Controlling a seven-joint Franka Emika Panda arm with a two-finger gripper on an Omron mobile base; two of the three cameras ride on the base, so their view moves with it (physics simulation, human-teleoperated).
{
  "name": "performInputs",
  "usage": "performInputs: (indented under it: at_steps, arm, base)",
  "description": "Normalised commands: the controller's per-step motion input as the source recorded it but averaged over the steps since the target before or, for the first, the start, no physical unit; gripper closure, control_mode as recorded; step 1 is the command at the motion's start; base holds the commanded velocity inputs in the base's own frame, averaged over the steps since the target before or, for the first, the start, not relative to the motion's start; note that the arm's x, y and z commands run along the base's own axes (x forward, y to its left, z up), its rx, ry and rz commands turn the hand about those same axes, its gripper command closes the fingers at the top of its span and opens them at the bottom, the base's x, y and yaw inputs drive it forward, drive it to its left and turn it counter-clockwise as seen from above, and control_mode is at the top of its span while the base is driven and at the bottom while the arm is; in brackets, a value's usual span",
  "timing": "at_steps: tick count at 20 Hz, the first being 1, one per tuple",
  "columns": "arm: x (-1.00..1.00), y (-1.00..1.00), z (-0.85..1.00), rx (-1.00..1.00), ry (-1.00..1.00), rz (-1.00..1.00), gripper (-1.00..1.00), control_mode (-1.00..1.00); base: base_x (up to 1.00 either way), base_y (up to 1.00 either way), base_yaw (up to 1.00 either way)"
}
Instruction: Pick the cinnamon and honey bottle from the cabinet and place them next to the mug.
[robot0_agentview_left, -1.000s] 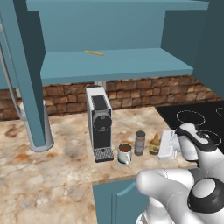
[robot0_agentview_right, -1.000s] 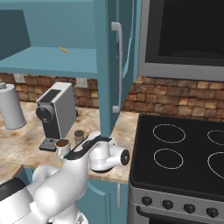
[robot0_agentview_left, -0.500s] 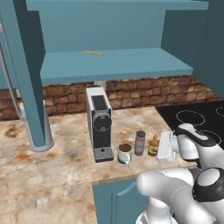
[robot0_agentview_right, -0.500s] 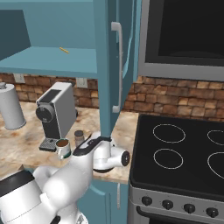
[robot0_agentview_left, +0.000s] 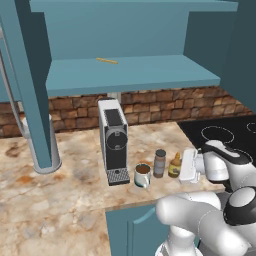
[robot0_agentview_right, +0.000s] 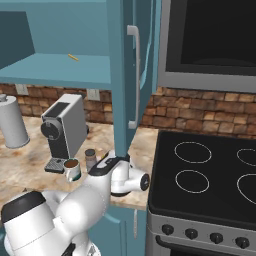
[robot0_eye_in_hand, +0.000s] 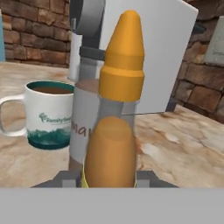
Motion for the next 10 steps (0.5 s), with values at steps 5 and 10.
performInputs:
  at_steps: [5, 10]
  arm:
    - [0.02, 0.28, 0.00, 0.00, -0.06, 0.00, 1.00, -1.00]
    - [0.01, 0.12, 0.00, 0.00, -0.01, 0.00, 1.00, -1.00]
  base:
    - [0.00, 0.00, 0.00]
    - [0.00, 0.00, 0.00]
